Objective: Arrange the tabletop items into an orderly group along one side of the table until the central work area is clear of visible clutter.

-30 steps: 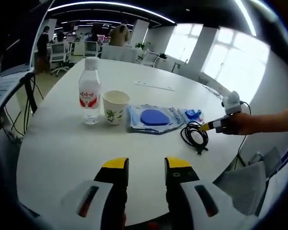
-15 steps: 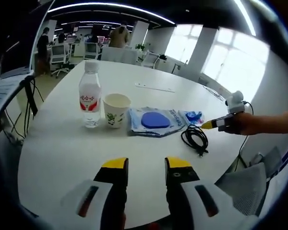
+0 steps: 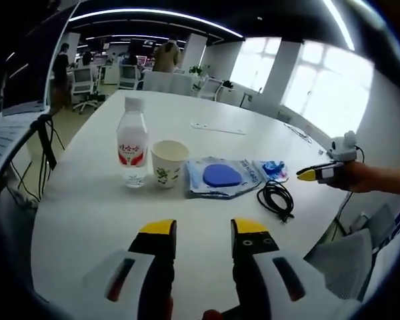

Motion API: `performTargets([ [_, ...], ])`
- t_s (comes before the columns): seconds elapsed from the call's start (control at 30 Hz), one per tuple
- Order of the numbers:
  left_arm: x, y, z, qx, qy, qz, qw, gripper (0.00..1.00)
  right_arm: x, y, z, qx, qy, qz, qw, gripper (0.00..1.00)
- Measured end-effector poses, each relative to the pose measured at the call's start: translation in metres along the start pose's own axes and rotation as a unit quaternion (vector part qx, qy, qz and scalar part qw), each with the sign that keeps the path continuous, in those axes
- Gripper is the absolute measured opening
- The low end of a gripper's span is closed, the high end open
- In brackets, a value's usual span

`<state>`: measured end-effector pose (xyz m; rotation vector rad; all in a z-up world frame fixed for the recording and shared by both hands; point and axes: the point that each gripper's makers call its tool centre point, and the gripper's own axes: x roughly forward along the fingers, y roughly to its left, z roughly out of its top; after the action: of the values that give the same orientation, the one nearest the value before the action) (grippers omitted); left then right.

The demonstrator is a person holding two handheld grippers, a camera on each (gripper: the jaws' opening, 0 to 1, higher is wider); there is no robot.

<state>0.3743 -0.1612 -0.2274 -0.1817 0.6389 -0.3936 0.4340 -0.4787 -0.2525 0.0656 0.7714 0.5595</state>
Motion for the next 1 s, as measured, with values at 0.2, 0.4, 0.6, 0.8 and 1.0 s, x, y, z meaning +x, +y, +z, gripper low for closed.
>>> performTargets([
  [0.2, 0.0, 0.003, 0.001, 0.001, -0.002, -0.002, 1.0, 0.33, -0.019, 0.012, -0.002, 0.012, -0.021, 0.005, 0.9997, 0.41],
  [0.4, -0.002, 0.007, 0.003, 0.001, -0.006, -0.006, 1.0, 0.34, -0.029, 0.025, -0.002, 0.022, -0.035, 0.012, 0.9991, 0.48],
  [0.6, -0.006, 0.013, 0.005, 0.01, -0.009, -0.006, 0.9999, 0.37, -0.034, 0.039, -0.002, 0.023, -0.043, 0.017, 0.9987, 0.55],
  [0.8, -0.009, 0.018, 0.007, 0.016, -0.013, -0.004, 0.9998, 0.4, -0.037, 0.051, -0.002, 0.041, -0.063, 0.026, 0.9968, 0.6],
  [1.0, -0.012, 0.017, 0.008, 0.028, -0.014, -0.009, 0.9995, 0.44, -0.038, 0.061, -0.003, 0.05, -0.07, 0.031, 0.9959, 0.66],
])
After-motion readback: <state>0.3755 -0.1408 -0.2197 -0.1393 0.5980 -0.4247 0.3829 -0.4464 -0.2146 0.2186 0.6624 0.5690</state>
